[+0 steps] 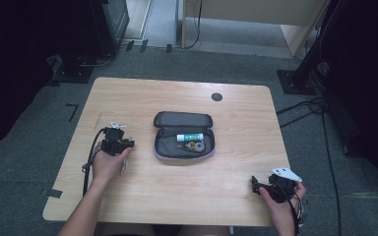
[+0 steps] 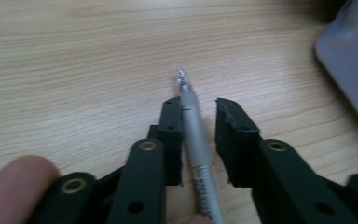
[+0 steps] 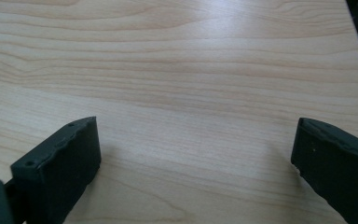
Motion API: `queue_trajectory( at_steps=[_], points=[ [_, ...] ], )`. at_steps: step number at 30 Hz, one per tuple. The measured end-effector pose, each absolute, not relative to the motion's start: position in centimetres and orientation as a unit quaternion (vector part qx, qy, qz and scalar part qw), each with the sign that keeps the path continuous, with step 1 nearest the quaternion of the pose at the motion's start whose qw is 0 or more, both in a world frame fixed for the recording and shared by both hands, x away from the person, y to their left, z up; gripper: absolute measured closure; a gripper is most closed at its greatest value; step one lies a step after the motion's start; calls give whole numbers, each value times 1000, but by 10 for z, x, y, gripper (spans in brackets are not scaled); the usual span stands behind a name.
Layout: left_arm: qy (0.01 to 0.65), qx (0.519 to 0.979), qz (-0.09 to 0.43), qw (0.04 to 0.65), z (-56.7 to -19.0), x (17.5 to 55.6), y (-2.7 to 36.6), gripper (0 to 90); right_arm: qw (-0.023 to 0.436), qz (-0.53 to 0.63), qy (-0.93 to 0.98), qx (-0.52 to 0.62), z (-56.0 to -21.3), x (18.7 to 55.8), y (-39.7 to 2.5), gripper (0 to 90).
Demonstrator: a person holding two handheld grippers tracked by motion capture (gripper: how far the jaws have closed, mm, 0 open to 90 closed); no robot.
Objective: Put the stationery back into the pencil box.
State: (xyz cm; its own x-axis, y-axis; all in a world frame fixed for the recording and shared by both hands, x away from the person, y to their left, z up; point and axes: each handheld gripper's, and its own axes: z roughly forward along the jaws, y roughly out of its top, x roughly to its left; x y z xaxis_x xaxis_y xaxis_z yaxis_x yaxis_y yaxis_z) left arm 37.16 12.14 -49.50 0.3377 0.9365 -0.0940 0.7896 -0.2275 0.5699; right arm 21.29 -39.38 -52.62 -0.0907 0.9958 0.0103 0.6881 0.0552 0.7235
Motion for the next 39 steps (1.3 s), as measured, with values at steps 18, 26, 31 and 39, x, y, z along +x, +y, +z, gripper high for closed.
queue_trajectory(
  at_steps=[18, 26, 31, 39],
  points=[
    [501, 789, 117, 336, -462, 356, 123, 825, 255, 301, 679, 619, -526, 212, -394, 76],
    [448, 797, 108, 391, -431, 351, 89, 825, 255, 301, 679, 619, -526, 212, -394, 76],
    [404, 815, 118, 399, -426, 357, 61, 825, 255, 301, 679, 619, -526, 212, -394, 76],
    [349, 832, 120, 415, -424, 368, 19, 825, 257, 303, 681, 616, -526, 212, -394, 86]
  ],
)
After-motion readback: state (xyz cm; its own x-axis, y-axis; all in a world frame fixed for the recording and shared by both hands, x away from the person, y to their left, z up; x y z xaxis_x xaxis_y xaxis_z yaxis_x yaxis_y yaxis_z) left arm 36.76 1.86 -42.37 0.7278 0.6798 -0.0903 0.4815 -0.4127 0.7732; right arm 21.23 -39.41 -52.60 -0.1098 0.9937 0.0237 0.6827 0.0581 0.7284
